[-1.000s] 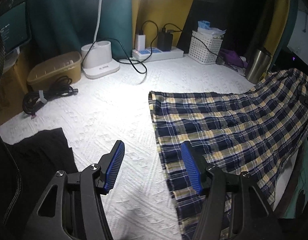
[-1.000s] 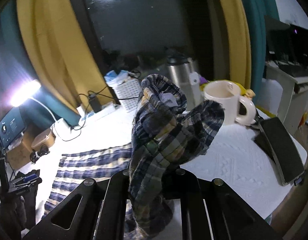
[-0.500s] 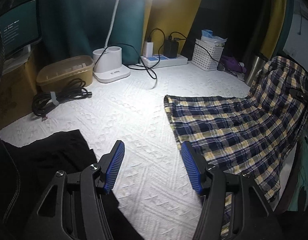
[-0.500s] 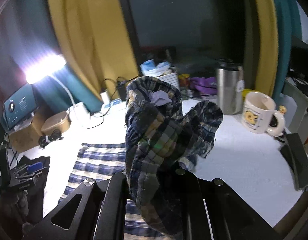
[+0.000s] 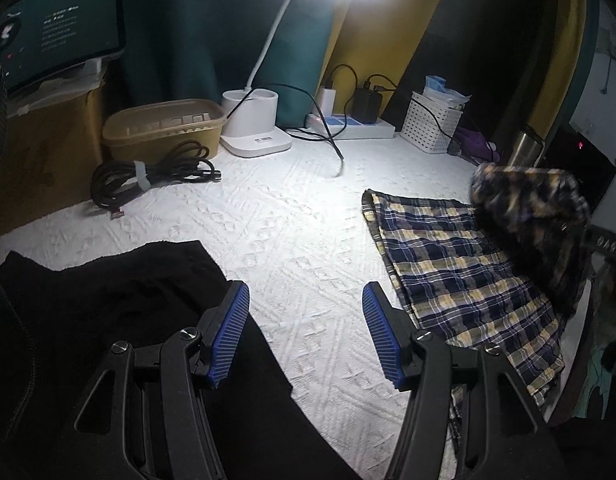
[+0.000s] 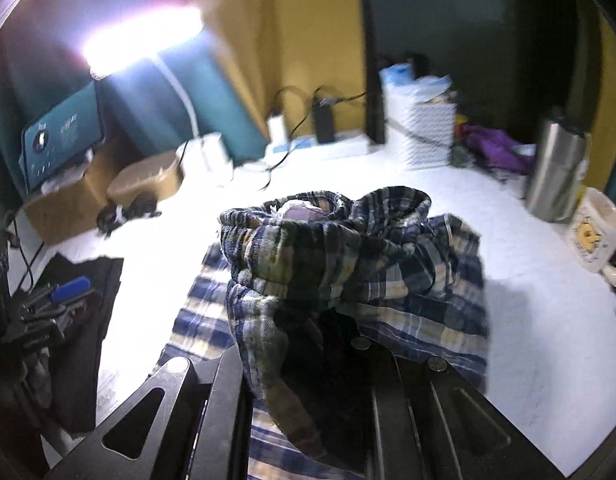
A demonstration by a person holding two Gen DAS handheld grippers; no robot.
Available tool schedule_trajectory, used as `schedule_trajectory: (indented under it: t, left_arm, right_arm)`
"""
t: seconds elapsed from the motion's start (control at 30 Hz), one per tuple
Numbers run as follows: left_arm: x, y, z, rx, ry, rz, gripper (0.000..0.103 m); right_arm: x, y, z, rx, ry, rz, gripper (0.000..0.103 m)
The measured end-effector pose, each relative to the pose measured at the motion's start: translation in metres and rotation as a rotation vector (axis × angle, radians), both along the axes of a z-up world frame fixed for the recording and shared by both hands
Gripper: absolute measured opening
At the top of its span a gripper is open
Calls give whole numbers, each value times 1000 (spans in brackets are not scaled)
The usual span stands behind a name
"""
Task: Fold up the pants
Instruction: 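Lower the held pants onto the other half and open the right gripper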
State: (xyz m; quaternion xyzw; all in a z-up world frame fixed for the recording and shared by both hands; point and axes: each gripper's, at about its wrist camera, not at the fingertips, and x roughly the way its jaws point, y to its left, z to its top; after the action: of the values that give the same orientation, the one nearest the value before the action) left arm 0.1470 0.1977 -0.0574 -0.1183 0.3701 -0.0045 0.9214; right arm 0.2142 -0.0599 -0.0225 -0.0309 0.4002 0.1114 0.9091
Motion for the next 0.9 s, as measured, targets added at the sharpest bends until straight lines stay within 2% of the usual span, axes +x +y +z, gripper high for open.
schedule_trajectory:
  t: [0.2,0.63,0.67,0.73,0.77,0.8,0.9]
  left_arm:
    - [-6,8,-1,-14,-3,2,59]
    - [-20,17,-1,-13,4,39,59]
    - [-20,16,-1,-12,5,40,59]
    - [-21,14,1,-7,7,41,59]
    - [-22,13,2,-4,7,41,59]
    - [-22,12,3,-1,7,41,59]
    - [-23,7,6,14,10,44,59]
  right_arm:
    - [-2,43,-33,-62,84,73,11]
    - [-11,79,-58,-161,124,149,14]
    - [-12,78,-59,-161,123,150,20]
    - [-15,78,-60,-156,124,160,42]
    - [-16,78,-60,-149,126,167,73]
    - [-18,77,-59,-136,121,178,90]
    - [-26,78,-56,-118,106,214,91]
